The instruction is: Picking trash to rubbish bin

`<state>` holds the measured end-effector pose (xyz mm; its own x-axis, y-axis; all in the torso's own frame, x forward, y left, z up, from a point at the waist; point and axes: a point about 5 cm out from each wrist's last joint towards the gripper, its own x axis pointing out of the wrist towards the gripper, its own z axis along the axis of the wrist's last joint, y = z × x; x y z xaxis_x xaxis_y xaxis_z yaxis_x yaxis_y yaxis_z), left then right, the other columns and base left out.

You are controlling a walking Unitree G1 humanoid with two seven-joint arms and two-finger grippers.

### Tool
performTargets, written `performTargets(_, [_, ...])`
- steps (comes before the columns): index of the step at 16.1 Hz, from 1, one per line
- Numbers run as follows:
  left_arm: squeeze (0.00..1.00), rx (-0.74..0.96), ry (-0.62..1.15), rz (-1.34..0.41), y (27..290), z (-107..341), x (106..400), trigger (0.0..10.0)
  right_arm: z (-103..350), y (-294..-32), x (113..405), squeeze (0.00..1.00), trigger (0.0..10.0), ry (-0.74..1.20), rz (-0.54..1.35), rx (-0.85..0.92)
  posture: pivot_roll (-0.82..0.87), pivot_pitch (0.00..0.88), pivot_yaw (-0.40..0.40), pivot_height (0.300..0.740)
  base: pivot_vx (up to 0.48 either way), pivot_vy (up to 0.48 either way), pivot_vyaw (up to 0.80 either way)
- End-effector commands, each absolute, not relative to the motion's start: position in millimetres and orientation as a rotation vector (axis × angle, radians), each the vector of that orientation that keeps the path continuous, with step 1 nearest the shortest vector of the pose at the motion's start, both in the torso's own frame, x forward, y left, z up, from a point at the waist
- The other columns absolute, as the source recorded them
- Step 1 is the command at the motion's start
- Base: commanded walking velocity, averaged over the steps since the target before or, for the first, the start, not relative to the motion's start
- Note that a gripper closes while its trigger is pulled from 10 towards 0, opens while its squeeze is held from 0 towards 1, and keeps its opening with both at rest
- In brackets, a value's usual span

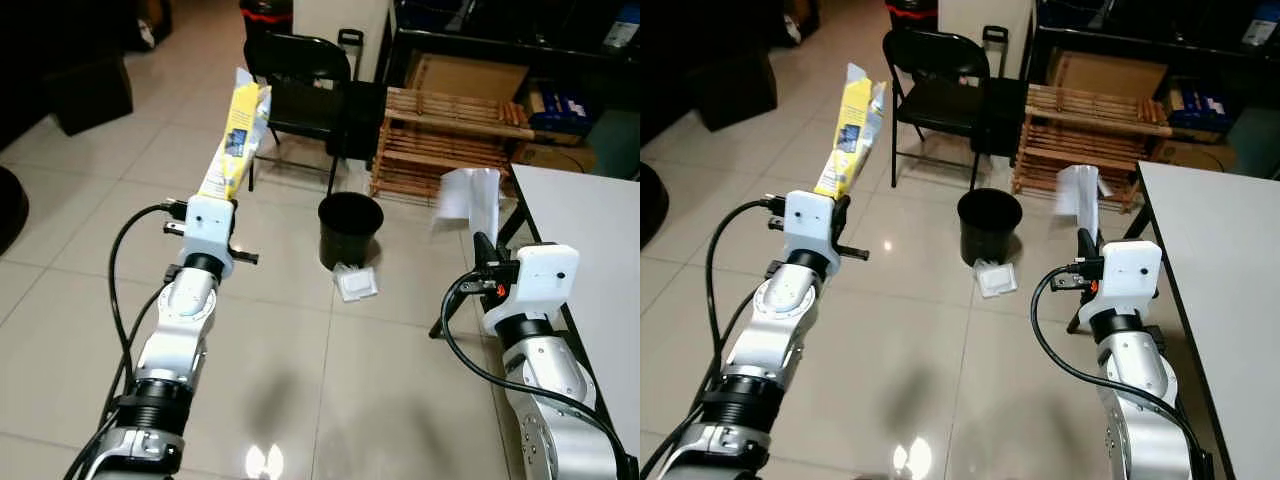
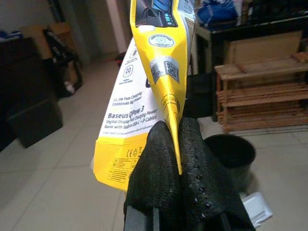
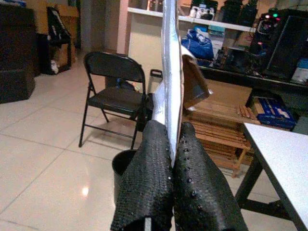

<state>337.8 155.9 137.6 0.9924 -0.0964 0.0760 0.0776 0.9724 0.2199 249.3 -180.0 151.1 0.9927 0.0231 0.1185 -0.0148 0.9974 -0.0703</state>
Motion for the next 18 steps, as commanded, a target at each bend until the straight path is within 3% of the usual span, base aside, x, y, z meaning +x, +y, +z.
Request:
performTargets(1, [0.0,0.217,-0.106,-0.129,142,143,340,10.0,153,-190,246,0.0,10.0,-0.134,-0.022,-0.083,0.18,0.083,-0.047,0.74,0.368,0.0,0.0])
performTargets(8, [0.0,0.171,-0.085,-0.188,131,140,339,10.0,148,-208,235,0.0,10.0,-0.122,-0.113,-0.085,0.17,0.086,-0.048,0.74,0.361,0.0,0.0])
performTargets(18, [0.0,0.162,-0.056,-0.198,131,137,341,10.0,147,-210,230,0.0,10.0,-0.129,-0.158,-0.09,0.16,0.084,-0.044,0.74,0.352,0.0,0.0])
